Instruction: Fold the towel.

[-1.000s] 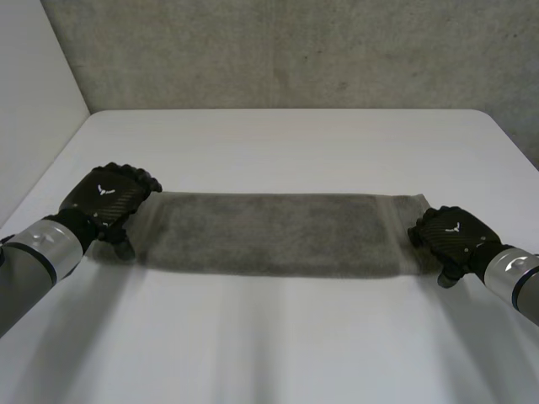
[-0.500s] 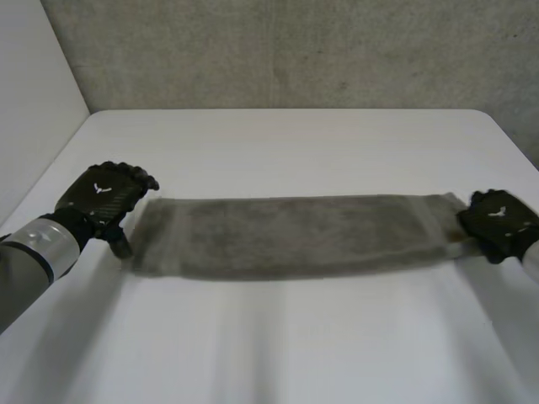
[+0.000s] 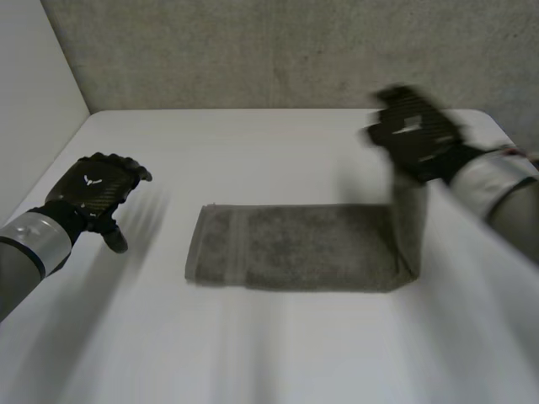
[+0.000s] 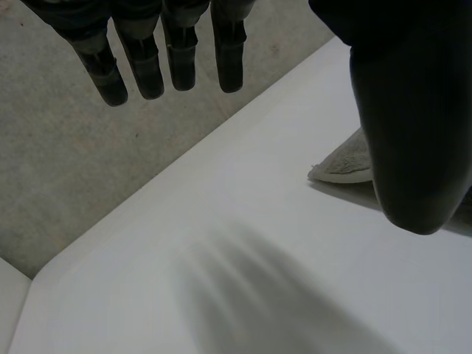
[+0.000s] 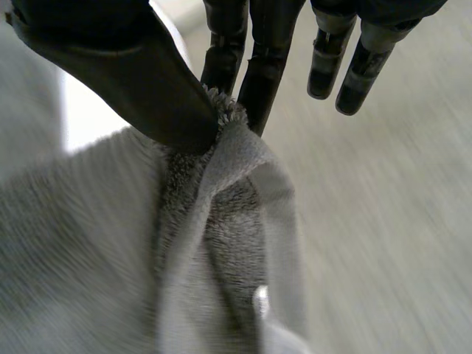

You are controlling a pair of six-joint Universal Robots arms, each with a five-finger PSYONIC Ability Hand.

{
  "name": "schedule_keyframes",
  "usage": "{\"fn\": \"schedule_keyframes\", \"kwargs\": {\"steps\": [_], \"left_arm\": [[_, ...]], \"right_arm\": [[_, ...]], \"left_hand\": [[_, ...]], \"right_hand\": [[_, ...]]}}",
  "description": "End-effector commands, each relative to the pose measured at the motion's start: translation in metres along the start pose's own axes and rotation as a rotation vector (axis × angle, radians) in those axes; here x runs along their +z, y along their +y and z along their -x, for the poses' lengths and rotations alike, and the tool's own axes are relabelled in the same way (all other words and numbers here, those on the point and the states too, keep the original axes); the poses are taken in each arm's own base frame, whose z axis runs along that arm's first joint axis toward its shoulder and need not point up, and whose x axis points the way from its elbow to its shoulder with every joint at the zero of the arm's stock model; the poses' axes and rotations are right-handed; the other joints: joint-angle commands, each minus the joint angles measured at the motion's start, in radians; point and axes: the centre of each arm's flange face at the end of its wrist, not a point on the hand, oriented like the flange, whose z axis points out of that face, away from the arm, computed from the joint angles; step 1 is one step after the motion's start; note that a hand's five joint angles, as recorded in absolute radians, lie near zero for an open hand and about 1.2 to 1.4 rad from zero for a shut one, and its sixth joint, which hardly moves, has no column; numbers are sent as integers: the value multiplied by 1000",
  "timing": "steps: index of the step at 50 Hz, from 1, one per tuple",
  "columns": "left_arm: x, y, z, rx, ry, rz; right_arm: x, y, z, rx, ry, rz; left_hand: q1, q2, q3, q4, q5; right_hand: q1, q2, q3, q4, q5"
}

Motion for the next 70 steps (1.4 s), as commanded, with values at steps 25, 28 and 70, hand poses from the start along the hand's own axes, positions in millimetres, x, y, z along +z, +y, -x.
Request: {"fn": "schedule_keyframes", "kwargs": {"steps": [25,28,70], "left_arm": [[5,-16,0,10,0,-51],[6,-25,-3,-18,10,-80],[-24,6,-116,194,361,4]], "right_arm": [[40,-59,159,53,-170,-141],[33,-54,128,141,-101,-100],[-44,56,85,495,-45,337]], "left_hand": [[-43,-39,-51,-59,-20],[-38,-33,-51,-59,-14],[65,70,-51,-59,89]], "right_hand": [[-1105,-1100,-42,-76,-1143],[-1105,-1100,-42,-76,-1143],[-1105,-1100,-42,-76,-1143]]}}
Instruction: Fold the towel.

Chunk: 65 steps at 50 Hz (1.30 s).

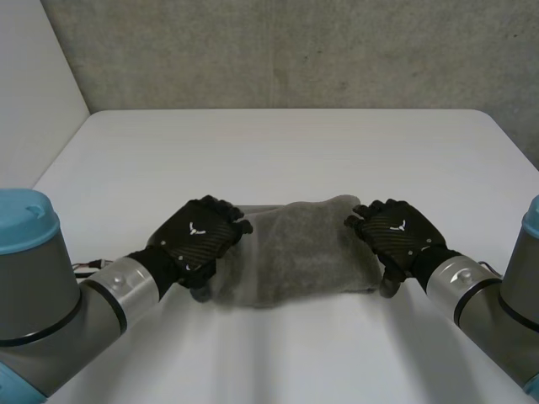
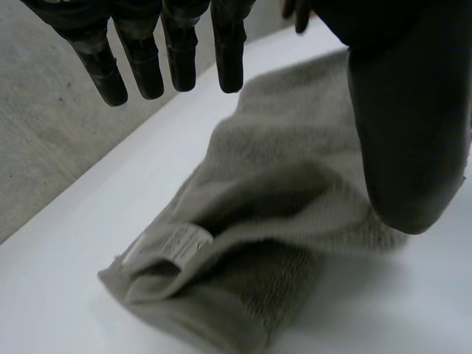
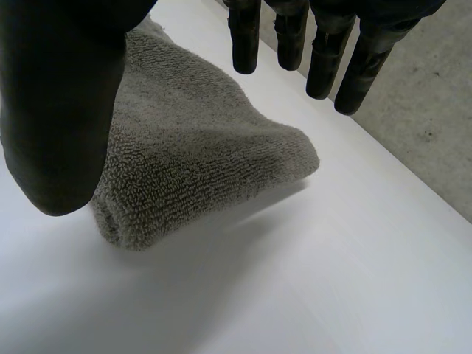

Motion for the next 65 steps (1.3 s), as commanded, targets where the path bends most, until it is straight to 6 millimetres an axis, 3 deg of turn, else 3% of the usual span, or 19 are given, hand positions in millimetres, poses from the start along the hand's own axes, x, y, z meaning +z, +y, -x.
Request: {"fn": "schedule_keyframes", "kwargs": {"steps": [1,5,11,13,19,28,31,33,34,35,36,37,38,42,43,45,46,49,65], "left_arm": [[2,18,-3,94,20,57],[6,29,-8,84,44,89],[7,29,-8,86,43,86],[9,27,-6,90,37,73],[12,23,-3,97,29,55],[27,22,-1,113,33,31],[43,12,14,152,-15,-34],[61,-14,35,219,-86,-134],[61,-14,35,219,-87,-135],[67,-33,39,248,-101,-195],[69,-52,33,272,-93,-247],[69,-52,33,272,-93,-248],[67,-68,20,286,-66,-296],[59,-79,7,288,-42,-345],[57,-65,11,275,-52,-321],[57,-12,23,241,-50,-236],[57,-11,23,241,-50,-235],[51,28,25,253,5,-201],[54,47,23,238,7,-117]], "right_arm": [[2,3,2,-1,-9,6],[5,6,5,2,-17,15],[8,9,10,0,-38,21],[8,7,19,-8,-59,16],[7,7,25,-15,-75,19],[8,7,25,-14,-70,20],[9,5,23,-16,-64,15],[10,2,20,-19,-53,7],[10,2,20,-19,-53,7],[10,1,19,-21,-49,2],[10,0,18,-20,-45,1],[10,0,18,-20,-45,1],[10,-1,16,-20,-39,-1],[10,-1,15,-19,-36,0],[10,0,14,-18,-37,1],[10,0,15,-17,-43,2],[10,0,15,-17,-43,2],[11,1,15,-18,-43,2],[10,4,17,-16,-50,12]], "left_hand": [[91,91,-51,-59,72],[176,176,-51,-59,157],[356,355,-51,-59,336],[627,627,-51,-59,608],[1021,1021,-51,-59,1002],[1130,1130,-51,-59,1111],[1130,1130,-51,-59,1111],[1130,1130,-51,-59,1111],[1130,1130,-51,-59,1111],[1130,1130,-51,-59,1111],[1130,1130,-51,-59,1111],[1130,1130,-51,-59,1111],[1130,1130,-51,-59,1111],[1130,1130,-51,-59,1111],[1130,1130,-51,-59,1111],[1130,1130,-51,-59,1111],[1130,1130,-51,-59,1111],[1130,1130,-51,-59,1111],[1130,1130,-51,-59,1111]], "right_hand": [[-75,-65,-42,-76,-58],[-75,-65,-42,-76,-58],[-74,-63,-42,-76,-57],[-68,-58,-42,-76,-51],[-65,-55,-42,-76,-48],[-65,-55,-42,-76,-48],[-65,-55,-42,-76,-48],[-65,-55,-42,-76,-48],[-65,-55,-42,-76,-48],[-65,-55,-42,-76,-48],[-65,-55,-42,-76,-48],[-65,-55,-42,-76,-48],[-65,-55,-42,-76,-48],[-65,-55,-42,-76,-48],[-65,-55,-42,-76,-48],[-65,-55,-42,-76,-48],[-65,-55,-42,-76,-48],[-65,-55,-42,-76,-48],[-65,-55,-42,-76,-48]]}}
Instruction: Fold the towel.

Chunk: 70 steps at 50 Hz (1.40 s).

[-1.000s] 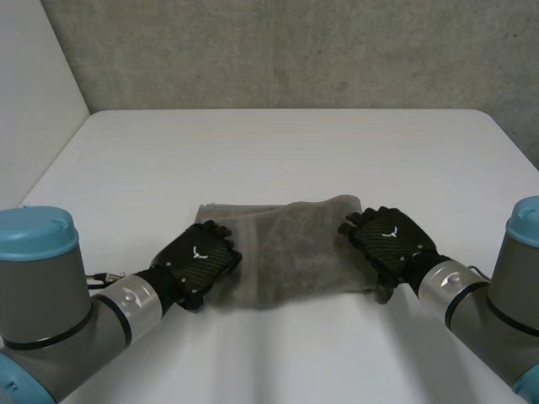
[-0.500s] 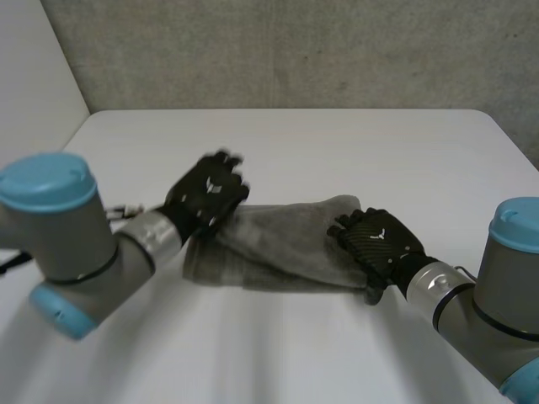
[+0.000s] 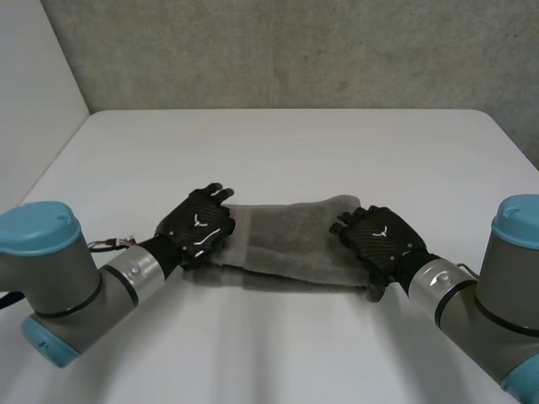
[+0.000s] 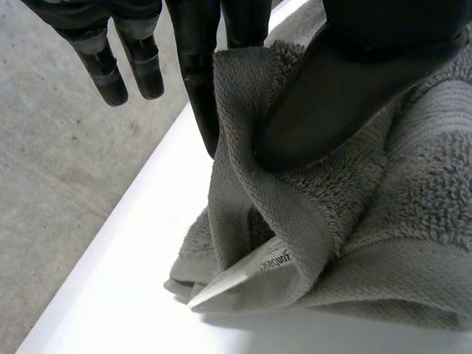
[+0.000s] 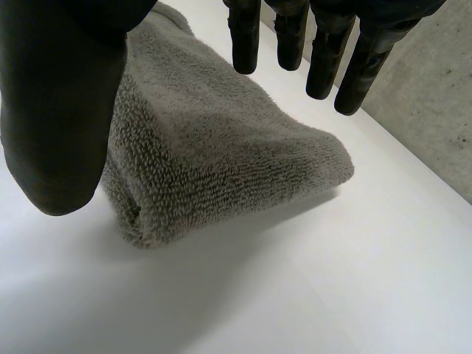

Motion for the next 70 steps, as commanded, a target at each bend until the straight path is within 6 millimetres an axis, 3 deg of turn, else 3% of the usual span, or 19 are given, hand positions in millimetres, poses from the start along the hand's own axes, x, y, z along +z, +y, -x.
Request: {"fn": "schedule_keyframes", "kwargs": {"steps": [1,7,9,11,19,28,38,40,42,43,45,55,61,65,67,70], "left_arm": [[-4,-2,-9,-16,25,22],[-14,1,-21,-58,73,75],[-21,-2,-23,-70,92,99],[-24,-4,-24,-67,99,109],[-35,-14,-12,-52,85,130],[-41,-25,3,-53,41,117],[-44,-17,11,-72,16,151],[-45,-14,13,-77,11,158],[-47,-13,18,-80,-7,166],[-47,-13,18,-80,-7,166],[-51,-13,27,-86,-32,173],[-64,-16,55,-141,-131,173],[-72,-21,69,-198,-186,157],[-73,-23,69,-206,-192,150],[-74,-26,68,-207,-189,144],[-74,-27,67,-206,-186,140]], "right_arm": [[-2,2,1,3,-3,7],[-3,2,2,3,-3,7],[-5,3,4,5,-11,9],[-5,4,4,5,-13,10],[-5,8,7,-5,-18,17],[-5,18,2,-46,2,52],[-3,25,0,-37,11,80],[-3,27,0,-36,14,88],[-2,28,-3,-39,21,88],[-2,28,-3,-39,21,88],[-2,28,-3,-56,20,90],[-11,31,-15,-81,33,137],[-26,11,-38,-144,74,123],[-24,1,-43,-158,87,103],[-24,2,-39,-142,74,93],[-24,3,-33,-120,63,87]], "left_hand": [[146,121,-51,-59,86],[61,36,-51,-59,1],[-403,-428,-51,-59,-463],[-496,-521,-51,-59,-556],[-559,-583,-51,-59,-618],[-588,-613,-51,-59,-648],[-597,-621,-51,-59,-657],[-597,-621,-51,-59,-657],[-597,-621,-51,-59,-657],[-597,-621,-51,-59,-657],[-597,-621,-51,-59,-657],[-597,-621,-51,-59,-657],[-597,-621,-51,-59,-657],[-597,-621,-51,-59,-657],[-600,-624,-51,-59,-659],[-597,-621,-51,-59,-657]], "right_hand": [[-65,-55,-42,-76,-48],[-44,-34,-42,-76,-28],[26,36,-42,-76,43],[81,92,-42,-76,98],[396,406,-42,-76,413],[419,430,-42,-76,436],[428,438,-42,-76,445],[531,541,-42,-76,548],[791,801,-42,-76,808],[792,803,-42,-76,809],[1145,1155,-42,-76,1162],[1147,1157,-42,-76,1163],[1147,1157,-42,-76,1163],[1112,1123,-42,-76,1129],[542,552,-42,-76,559],[437,447,-42,-76,454]]}}
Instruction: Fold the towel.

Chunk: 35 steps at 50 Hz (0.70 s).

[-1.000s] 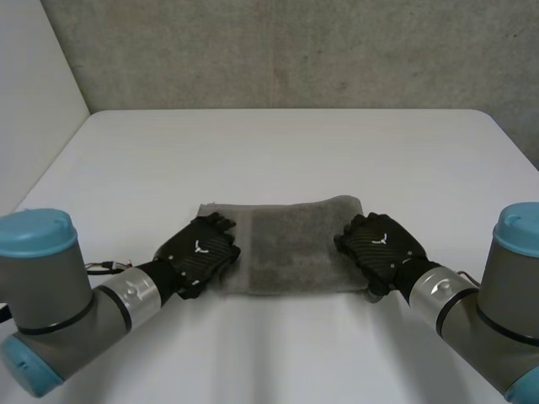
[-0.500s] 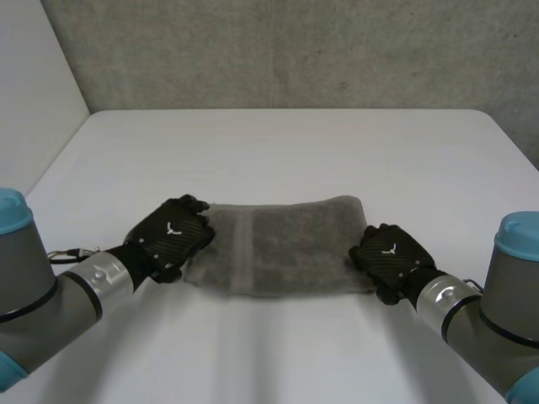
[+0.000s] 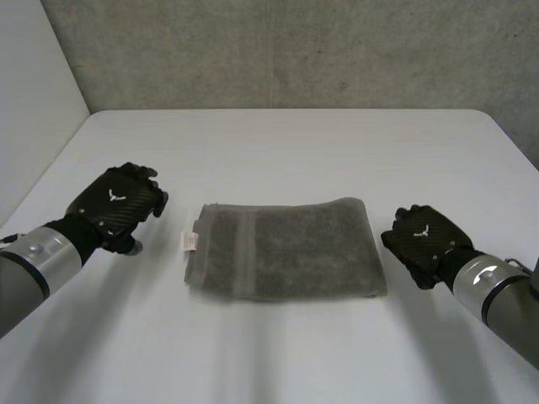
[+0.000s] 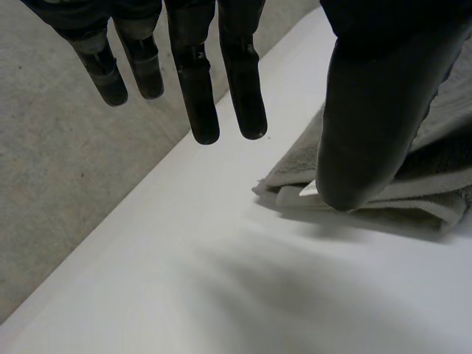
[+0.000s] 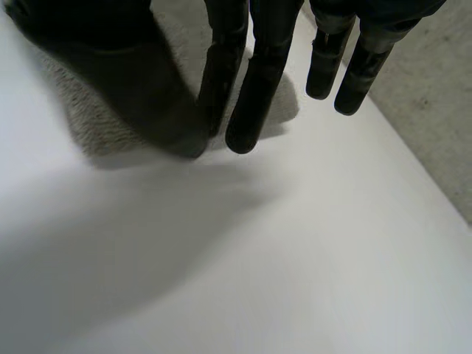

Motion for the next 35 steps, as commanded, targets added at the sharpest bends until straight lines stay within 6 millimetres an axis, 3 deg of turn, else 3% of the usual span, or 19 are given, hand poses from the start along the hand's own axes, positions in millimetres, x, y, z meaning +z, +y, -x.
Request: {"fn": "schedule_keyframes", "kwargs": {"steps": [1,5,10,27,33,35], "left_arm": [[-2,-4,-4,-9,12,-12],[-4,-7,-12,-36,33,-23],[-3,-11,-22,-45,61,-39],[0,-10,-22,-53,64,-44],[0,-9,-22,-54,61,-42],[0,-9,-22,-52,60,-45]], "right_arm": [[0,-4,12,56,-19,-39],[4,0,19,142,-10,-93],[7,5,25,182,-45,-120],[20,27,31,225,-111,-73],[26,29,29,220,-102,-78],[29,30,29,212,-98,-81]], "left_hand": [[-27,-28,-51,-59,-3],[-36,-37,-51,-59,-12],[-44,-46,-51,-59,-21],[-59,-61,-51,-59,-36],[-59,-61,-51,-59,-36],[-59,-61,-51,-59,-36]], "right_hand": [[-378,-370,-42,-76,-409],[-535,-527,-42,-76,-566],[-568,-561,-42,-76,-599],[-481,-473,-42,-76,-511],[-246,-238,-42,-76,-277],[-41,-33,-42,-76,-72]]}}
